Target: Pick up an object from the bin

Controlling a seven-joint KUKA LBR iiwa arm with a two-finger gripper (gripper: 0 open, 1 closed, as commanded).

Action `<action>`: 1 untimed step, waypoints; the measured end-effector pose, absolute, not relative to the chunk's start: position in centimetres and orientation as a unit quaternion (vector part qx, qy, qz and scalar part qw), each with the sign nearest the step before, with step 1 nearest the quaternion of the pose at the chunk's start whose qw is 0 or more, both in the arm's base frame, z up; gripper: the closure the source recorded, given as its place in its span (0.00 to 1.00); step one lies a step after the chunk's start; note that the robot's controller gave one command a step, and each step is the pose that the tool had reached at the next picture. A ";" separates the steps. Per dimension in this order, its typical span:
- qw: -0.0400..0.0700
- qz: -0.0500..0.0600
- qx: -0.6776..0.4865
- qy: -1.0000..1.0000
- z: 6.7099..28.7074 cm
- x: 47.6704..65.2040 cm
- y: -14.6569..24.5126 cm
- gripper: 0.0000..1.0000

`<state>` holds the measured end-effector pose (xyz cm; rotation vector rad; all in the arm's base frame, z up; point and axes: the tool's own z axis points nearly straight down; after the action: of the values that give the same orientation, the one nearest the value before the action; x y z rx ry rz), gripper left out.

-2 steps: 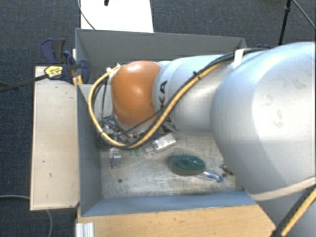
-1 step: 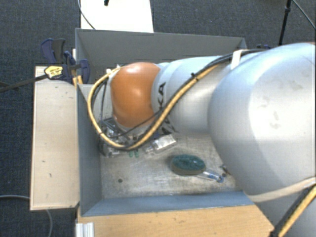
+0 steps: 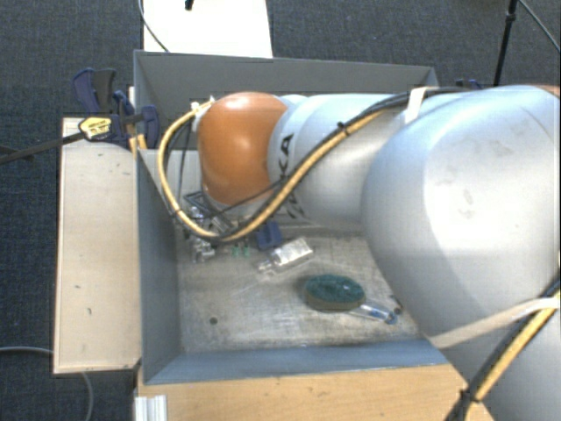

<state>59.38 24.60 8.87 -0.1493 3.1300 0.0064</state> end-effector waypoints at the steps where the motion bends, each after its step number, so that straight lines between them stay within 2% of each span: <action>1: 0.003 0.001 0.023 1.000 19.5 53.3 17.9 1.00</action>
Offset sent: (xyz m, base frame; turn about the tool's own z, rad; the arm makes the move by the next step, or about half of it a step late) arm -0.0623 -0.0652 0.1012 0.1405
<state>53.26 17.92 19.46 0.0736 3.1343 0.0022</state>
